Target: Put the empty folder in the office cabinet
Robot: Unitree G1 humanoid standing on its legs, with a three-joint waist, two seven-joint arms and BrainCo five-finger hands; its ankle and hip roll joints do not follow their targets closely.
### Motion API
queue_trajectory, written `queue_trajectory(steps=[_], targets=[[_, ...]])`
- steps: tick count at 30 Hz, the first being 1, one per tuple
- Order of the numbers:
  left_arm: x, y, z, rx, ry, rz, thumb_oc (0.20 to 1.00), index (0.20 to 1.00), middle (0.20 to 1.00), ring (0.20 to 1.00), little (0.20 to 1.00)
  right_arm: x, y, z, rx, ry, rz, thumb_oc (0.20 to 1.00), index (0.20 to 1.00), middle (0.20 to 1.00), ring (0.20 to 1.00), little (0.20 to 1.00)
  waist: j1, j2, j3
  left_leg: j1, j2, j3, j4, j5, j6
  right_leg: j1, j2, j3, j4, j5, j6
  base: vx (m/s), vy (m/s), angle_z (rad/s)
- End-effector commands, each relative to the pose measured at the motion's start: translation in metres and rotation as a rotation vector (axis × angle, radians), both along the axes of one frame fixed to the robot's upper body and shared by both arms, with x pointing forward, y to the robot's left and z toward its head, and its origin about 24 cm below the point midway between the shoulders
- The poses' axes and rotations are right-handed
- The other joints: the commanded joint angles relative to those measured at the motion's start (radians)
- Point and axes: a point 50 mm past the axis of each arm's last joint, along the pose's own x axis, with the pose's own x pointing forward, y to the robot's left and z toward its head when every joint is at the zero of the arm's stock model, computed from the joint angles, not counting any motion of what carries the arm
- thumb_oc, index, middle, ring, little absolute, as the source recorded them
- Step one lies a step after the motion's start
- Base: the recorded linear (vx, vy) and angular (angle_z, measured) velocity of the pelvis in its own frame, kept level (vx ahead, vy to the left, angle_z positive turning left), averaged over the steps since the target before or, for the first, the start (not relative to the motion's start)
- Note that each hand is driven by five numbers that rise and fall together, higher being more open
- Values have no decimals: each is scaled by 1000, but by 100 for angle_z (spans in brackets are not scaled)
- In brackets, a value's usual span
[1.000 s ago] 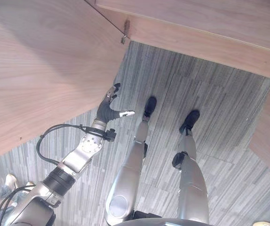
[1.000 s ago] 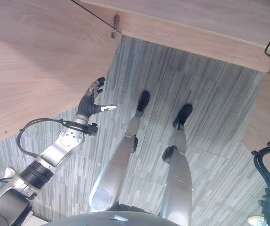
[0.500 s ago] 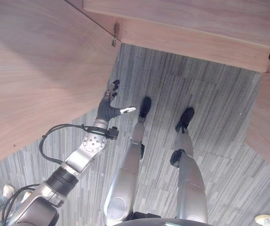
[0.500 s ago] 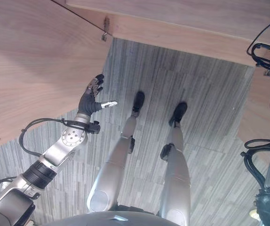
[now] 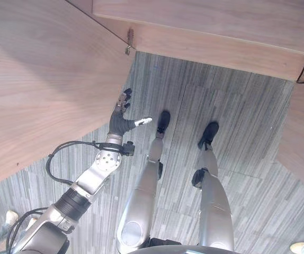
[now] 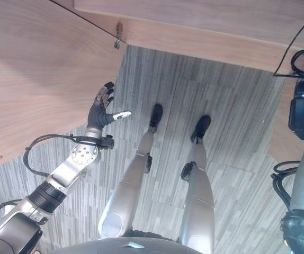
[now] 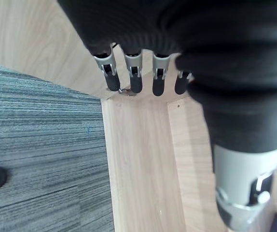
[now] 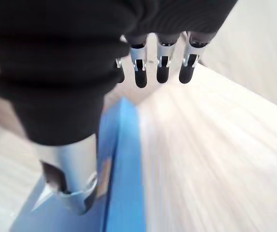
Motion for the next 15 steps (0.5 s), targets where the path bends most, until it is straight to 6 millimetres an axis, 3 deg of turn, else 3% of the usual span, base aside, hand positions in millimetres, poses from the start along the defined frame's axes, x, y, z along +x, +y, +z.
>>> queue_trajectory(steps=[1, 7, 10, 12, 15], targets=[[-13, 4, -5, 2, -23, 10, 1000, 1000, 1000, 1000, 1000, -10, -23, -34, -288, 324, -270, 1000, 1000, 1000, 1000, 1000, 41, -9, -90, 102, 11, 6, -31, -184, -59, 125, 2, -46, -44, -155, 81, -33, 51, -3], [-13, 0, -18, -22, 43, 7, 1000, 1000, 1000, 1000, 1000, -12, -32, -61, -261, 435, -307, 1000, 1000, 1000, 1000, 1000, 46, 6, -103, 154, 13, 30, -31, -195, -36, 161, -5, -24, -41, -157, 78, -44, 75, -5], [-16, 6, -48, -15, 178, 33, 1000, 1000, 1000, 1000, 1000, -7, -31, -99, -197, 535, -256, 1000, 1000, 1000, 1000, 1000, 38, 8, -117, 223, 9, 42, -31, -212, -16, 223, -13, -10, -38, -169, 73, -29, 84, -13], [-17, 10, -56, -4, 212, 46, 1000, 1000, 1000, 1000, 1000, -6, -29, -110, -196, 570, -246, 1000, 1000, 1000, 1000, 1000, 35, 7, -120, 248, 8, 46, -31, -217, -12, 246, -17, -8, -36, -170, 73, -13, 59, -13], [-21, 18, -82, 36, 322, 82, 1000, 1000, 1000, 1000, 1000, 2, -14, -150, -162, 661, -178, 1000, 1000, 1000, 1000, 1000, 18, 4, -137, 319, 6, 57, -31, -233, -1, 313, -22, 2, -34, -178, 72, -4, 95, -5]])
